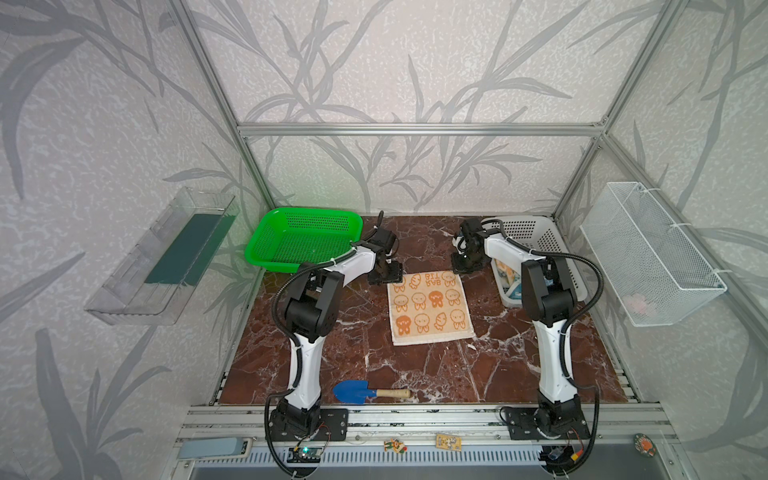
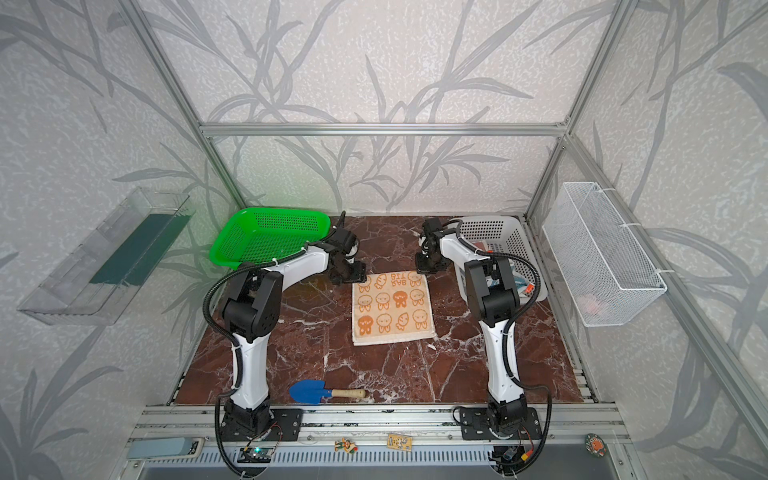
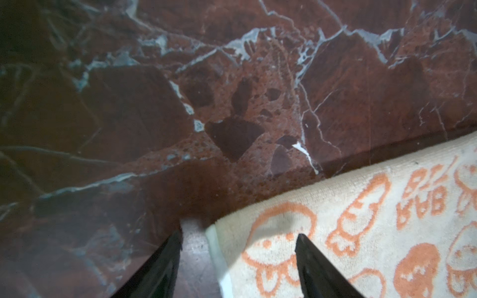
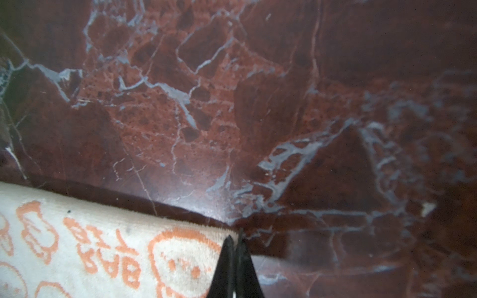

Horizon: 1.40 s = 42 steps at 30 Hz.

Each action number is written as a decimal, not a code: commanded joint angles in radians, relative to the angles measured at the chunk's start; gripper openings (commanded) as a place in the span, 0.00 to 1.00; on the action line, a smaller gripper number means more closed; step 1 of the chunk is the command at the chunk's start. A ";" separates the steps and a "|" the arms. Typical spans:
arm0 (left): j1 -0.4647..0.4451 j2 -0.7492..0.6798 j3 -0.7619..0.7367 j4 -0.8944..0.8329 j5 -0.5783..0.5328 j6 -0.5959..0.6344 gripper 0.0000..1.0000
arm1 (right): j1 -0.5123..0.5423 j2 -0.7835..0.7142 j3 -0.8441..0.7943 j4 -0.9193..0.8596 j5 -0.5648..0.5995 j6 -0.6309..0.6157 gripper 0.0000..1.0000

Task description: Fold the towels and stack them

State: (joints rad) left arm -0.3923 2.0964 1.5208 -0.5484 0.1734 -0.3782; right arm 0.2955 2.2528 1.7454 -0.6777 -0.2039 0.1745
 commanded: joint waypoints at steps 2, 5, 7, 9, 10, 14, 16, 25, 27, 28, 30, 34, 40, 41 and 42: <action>0.003 0.036 0.034 -0.039 -0.033 0.027 0.69 | 0.001 0.024 -0.020 -0.010 -0.012 0.004 0.00; 0.003 0.056 0.052 -0.051 -0.033 0.038 0.59 | 0.001 0.024 -0.023 -0.010 -0.014 0.003 0.00; 0.003 0.065 0.053 -0.057 -0.026 0.044 0.52 | 0.001 0.024 -0.022 -0.011 -0.012 0.002 0.00; 0.003 0.066 0.046 -0.052 -0.028 0.047 0.47 | 0.001 0.026 -0.020 -0.010 -0.014 0.005 0.00; 0.003 0.069 0.045 -0.054 -0.031 0.049 0.45 | 0.001 0.027 -0.017 -0.011 -0.018 0.006 0.00; 0.003 0.079 0.049 -0.067 -0.044 0.060 0.33 | 0.001 0.025 -0.015 -0.013 -0.022 0.008 0.00; 0.003 0.079 0.049 -0.071 -0.057 0.066 0.30 | 0.001 0.022 -0.013 -0.014 -0.019 0.006 0.00; 0.004 0.106 0.099 -0.113 -0.087 0.105 0.05 | -0.004 0.009 -0.019 -0.007 -0.042 0.012 0.00; 0.003 0.104 0.116 -0.123 -0.085 0.115 0.00 | -0.008 -0.003 -0.026 -0.001 -0.050 0.021 0.00; 0.004 0.099 0.127 -0.130 -0.088 0.121 0.00 | -0.012 -0.011 -0.025 0.000 -0.055 0.024 0.00; 0.004 0.083 0.141 -0.134 -0.090 0.138 0.00 | -0.018 -0.031 -0.026 -0.002 -0.061 0.031 0.00; 0.004 0.028 0.149 -0.127 -0.102 0.161 0.00 | -0.027 -0.083 -0.038 -0.006 -0.064 0.046 0.00; 0.005 -0.066 0.104 -0.074 -0.119 0.182 0.00 | -0.027 -0.156 -0.075 -0.024 -0.058 0.056 0.00; 0.005 -0.076 0.099 -0.070 -0.116 0.183 0.00 | -0.027 -0.172 -0.089 -0.019 -0.061 0.061 0.00; 0.004 -0.087 0.092 -0.066 -0.113 0.183 0.00 | -0.027 -0.186 -0.104 -0.012 -0.067 0.064 0.00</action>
State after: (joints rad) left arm -0.3916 2.0850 1.6287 -0.6281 0.0799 -0.2276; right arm 0.2729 2.1433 1.6711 -0.6712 -0.2630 0.2203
